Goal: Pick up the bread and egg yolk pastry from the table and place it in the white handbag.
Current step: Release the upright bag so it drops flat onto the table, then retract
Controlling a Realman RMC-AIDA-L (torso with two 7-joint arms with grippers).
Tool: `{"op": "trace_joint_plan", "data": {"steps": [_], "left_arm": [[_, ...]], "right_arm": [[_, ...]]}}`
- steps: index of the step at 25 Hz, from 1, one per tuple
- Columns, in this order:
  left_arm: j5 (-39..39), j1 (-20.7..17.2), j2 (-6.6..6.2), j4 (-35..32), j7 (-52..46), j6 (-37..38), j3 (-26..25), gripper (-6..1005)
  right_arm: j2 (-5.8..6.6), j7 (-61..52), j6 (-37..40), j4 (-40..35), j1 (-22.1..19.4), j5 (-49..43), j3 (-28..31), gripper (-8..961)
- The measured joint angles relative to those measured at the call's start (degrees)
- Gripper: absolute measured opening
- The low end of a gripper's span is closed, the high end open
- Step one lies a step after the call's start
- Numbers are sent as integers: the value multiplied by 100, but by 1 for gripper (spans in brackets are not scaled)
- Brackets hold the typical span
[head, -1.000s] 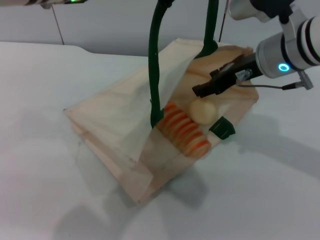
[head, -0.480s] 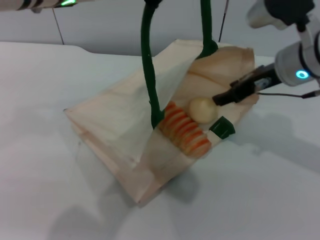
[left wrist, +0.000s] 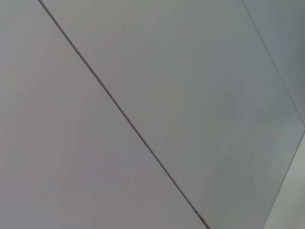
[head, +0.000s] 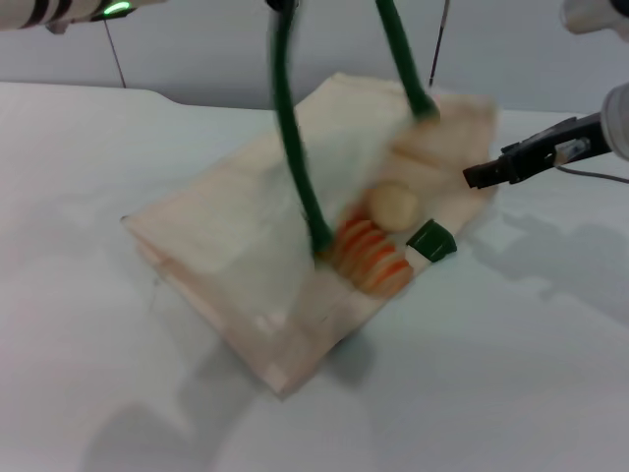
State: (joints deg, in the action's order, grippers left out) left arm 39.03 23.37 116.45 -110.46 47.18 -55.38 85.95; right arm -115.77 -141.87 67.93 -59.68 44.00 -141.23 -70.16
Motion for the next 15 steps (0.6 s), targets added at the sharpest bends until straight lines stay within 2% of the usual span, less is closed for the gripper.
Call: {"op": "trace_joint_plan", "data": {"steps": [6,9,15], "left_arm": [[-1,0,0,99,29,122,23,179],[-1,3,0,201,29,202,42,378],[61,-88,6,594,-98,785,52,646]], "right_arm": [[2,11,26,-4,14,-26,70,659],[2,-7,20,-25,18,-51,72,659],[-40,29,-184,-424,-257,8,232,657]]}}
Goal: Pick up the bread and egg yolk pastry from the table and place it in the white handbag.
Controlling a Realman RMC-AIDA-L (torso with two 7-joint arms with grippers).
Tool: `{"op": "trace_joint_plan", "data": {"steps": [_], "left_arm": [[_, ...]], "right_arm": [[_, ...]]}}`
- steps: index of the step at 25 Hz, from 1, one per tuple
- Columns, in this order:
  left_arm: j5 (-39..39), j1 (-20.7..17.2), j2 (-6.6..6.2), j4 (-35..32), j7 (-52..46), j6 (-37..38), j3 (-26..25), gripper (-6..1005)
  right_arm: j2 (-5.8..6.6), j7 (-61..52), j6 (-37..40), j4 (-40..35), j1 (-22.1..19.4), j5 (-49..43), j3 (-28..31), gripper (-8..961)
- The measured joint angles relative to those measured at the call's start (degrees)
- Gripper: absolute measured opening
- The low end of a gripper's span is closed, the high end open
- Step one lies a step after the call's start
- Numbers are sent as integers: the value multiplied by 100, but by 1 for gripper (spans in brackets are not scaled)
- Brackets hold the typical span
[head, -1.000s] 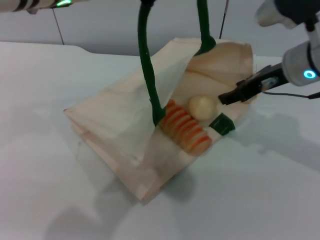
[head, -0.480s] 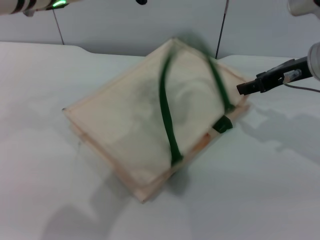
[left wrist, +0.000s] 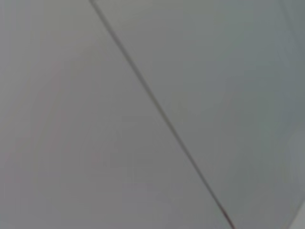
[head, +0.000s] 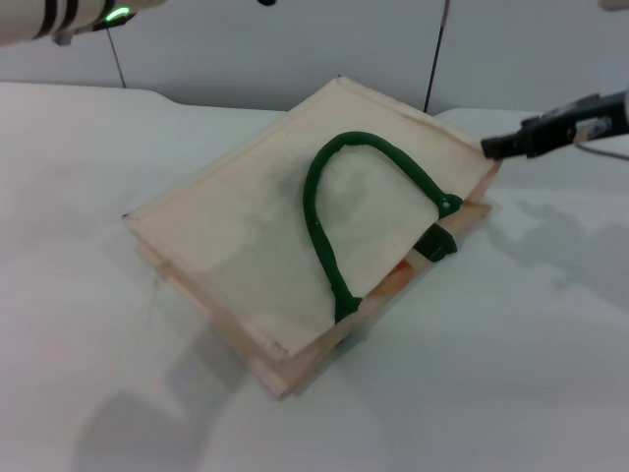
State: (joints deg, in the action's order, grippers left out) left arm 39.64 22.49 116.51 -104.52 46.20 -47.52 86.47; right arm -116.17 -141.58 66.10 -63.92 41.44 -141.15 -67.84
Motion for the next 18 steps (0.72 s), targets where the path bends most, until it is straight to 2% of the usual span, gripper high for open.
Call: {"op": "trace_joint_plan", "data": {"steps": [5,6,7,8,9,10,16,17,18], "left_arm": [[19,-102,2,471,-352,681,13,775],[22,-122,3,552,-394,780,19,773],[24,-143,3,621,-437,880,34,772],[25,-186,3,717,-498,1030,64,770],[26,-219,4,775,-529,1128,91,769],[27,-253,4,829,-558,1252,113,767],[177,-554,11,1309,-589,2417,438,766],[203,-597,12,1395,-589,2617,508,766],[215,-628,12,1455,-585,2777,567,766]], "right_arm": [[-21,234,-704,-165,-267,225,-211,657],[-24,319,-926,-180,-332,320,-306,656],[-28,507,-1508,-227,-535,602,-667,656],[-28,507,-1508,-227,-535,602,-667,656],[-23,636,-2080,-308,-741,838,-1012,656],[-23,636,-2080,-308,-741,838,-1012,656],[-32,695,-3872,-367,-1272,1082,-1816,655],[-30,698,-4710,-326,-1504,1141,-2217,655],[-30,698,-4710,-326,-1504,1141,-2217,655]]}}
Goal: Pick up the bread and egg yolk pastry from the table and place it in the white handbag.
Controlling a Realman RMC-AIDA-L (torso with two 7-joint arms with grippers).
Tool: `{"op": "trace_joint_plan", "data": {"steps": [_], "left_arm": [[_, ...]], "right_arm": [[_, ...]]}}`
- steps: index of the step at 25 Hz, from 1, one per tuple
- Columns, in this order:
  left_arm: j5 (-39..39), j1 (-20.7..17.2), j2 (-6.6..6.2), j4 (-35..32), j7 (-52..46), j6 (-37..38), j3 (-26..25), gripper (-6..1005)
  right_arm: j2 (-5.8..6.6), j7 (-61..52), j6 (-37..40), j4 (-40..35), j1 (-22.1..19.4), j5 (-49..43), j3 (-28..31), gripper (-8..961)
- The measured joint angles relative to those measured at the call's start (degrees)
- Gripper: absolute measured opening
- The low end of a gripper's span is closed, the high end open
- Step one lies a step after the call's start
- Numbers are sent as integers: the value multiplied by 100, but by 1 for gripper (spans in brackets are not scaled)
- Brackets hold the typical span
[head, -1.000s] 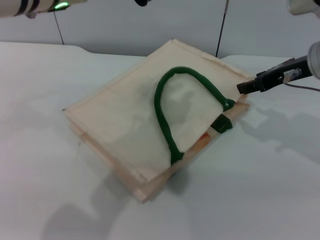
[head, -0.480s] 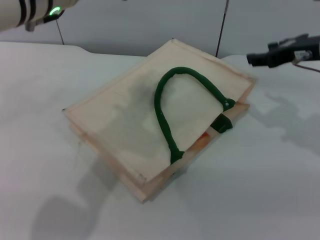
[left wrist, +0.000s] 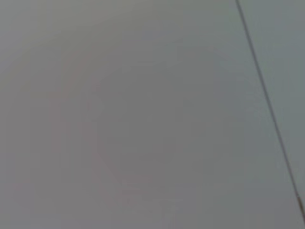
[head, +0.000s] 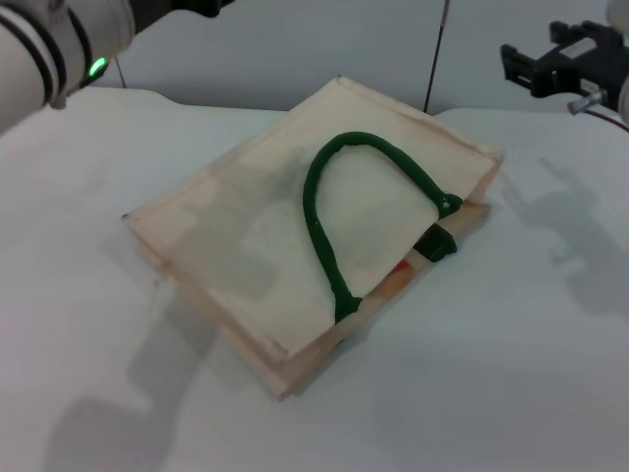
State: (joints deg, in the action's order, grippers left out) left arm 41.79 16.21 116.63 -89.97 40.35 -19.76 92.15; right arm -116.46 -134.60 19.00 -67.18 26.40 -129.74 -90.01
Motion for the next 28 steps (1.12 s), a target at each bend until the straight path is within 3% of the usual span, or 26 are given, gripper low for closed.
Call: {"op": "trace_joint_plan", "data": {"steps": [3,9,16,17,21,24,28], "left_arm": [[27,-198,-1,311,39,913,323,766],[3,-245,-12,922,53,1850,708,767],[176,-298,-15,1989,-225,3525,1206,766],[177,-292,-19,2195,-307,3837,1303,766],[175,-135,-21,2958,-687,4770,1604,766],[161,9,-24,3467,-1100,5159,1734,767],[142,90,-20,4043,-1376,5770,1907,767]], "right_arm": [[7,-60,-1429,111,-314,45,-697,654],[6,-319,-3173,826,-391,455,-1367,654],[25,-2076,-6136,2204,-426,599,-2727,655],[20,-2374,-6864,2612,-385,608,-3032,655],[0,-2607,-7548,3285,-209,623,-3321,656],[-13,-2669,-7578,3721,-13,629,-3467,656],[-32,-2671,-7489,3761,2,806,-3581,656]]}}
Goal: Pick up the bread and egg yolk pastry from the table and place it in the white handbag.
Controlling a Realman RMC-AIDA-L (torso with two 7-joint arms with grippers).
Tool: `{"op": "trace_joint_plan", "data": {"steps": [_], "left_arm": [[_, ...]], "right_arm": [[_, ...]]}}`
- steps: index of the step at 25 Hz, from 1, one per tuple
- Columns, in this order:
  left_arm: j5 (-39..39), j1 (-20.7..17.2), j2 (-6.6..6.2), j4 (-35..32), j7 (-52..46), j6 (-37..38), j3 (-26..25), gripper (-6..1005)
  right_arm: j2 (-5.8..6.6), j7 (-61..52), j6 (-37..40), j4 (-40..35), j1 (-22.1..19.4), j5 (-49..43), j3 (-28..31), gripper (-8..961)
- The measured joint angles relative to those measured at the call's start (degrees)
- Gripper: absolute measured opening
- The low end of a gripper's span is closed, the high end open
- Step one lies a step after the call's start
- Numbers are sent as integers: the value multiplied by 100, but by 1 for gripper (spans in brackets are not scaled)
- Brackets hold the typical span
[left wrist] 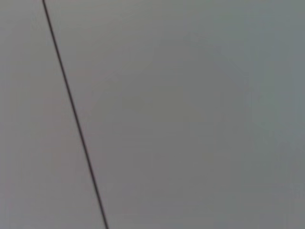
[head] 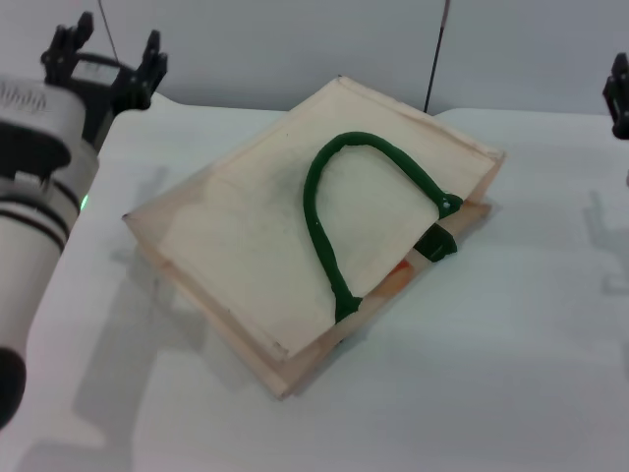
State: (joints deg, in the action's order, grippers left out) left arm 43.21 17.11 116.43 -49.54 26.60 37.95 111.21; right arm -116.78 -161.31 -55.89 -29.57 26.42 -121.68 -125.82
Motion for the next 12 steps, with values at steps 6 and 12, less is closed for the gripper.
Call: {"op": "trace_joint_plan", "data": {"steps": [6,12], "left_arm": [[22,65,25,820,-200,1264,510,766],[26,96,37,1263,-598,1549,645,767]], "right_arm": [[-11,-2,-328,65,-117,843,-815,657],[-12,-9,-1084,24,-378,1712,-1716,657]]}}
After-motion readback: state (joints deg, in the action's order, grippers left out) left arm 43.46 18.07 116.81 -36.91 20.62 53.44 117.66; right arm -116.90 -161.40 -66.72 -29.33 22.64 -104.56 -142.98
